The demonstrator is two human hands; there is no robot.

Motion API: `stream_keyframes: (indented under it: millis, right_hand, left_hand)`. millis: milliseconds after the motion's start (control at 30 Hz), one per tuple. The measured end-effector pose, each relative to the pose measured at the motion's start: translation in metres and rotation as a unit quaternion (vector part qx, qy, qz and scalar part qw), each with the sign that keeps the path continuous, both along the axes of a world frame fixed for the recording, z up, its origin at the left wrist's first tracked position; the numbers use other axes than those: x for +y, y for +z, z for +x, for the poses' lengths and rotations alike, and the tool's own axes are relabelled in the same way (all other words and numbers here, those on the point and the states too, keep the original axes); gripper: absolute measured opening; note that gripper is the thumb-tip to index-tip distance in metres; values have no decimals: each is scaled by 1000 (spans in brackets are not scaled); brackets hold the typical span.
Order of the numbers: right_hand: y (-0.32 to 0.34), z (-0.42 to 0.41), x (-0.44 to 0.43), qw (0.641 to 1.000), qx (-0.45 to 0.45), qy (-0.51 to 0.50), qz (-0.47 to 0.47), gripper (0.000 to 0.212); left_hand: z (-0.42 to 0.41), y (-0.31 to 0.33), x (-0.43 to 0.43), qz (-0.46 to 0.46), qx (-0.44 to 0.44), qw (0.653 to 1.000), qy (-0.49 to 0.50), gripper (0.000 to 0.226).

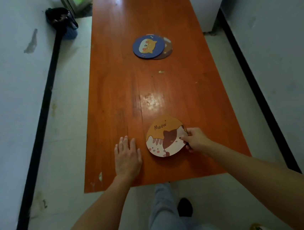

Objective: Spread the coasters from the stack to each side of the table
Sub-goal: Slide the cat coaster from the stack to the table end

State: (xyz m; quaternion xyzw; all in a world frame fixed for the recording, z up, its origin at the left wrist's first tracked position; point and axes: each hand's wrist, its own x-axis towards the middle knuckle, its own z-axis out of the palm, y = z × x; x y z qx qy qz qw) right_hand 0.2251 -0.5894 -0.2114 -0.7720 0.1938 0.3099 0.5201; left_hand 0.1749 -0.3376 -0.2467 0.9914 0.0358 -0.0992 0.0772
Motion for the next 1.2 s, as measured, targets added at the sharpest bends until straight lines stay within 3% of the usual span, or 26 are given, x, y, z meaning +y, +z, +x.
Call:
stream_keyframes:
  millis: [233,333,467,600,1033,1200]
  right_hand:
    - [-15,-46,-8,997,-18,45,-59,14]
    - [-19,-52,-5,981,-72,106,-145,16]
    - [-23,-64,-4,868,-199,243,-384,24]
    - [-31,-72,-10,794,-285,261,-470,60]
    - [-74,-83,-27,812,-312,229,-436,65]
    - [-65,-83,-23,800,-298,251,-456,65]
  left_hand:
    - [-21,-7,-11,-7,-18,1000,7,50]
    - [-17,-15,-10,-6,-26,1000,6,53]
    - [-20,-29,-11,-9,-37,999,5,59]
    - [-21,-38,-10,-5,-52,999,8,67]
    - [-20,-43,-9,-5,-64,998,6,67]
    - [-21,-28,-6,5,-10,1000,-12,67]
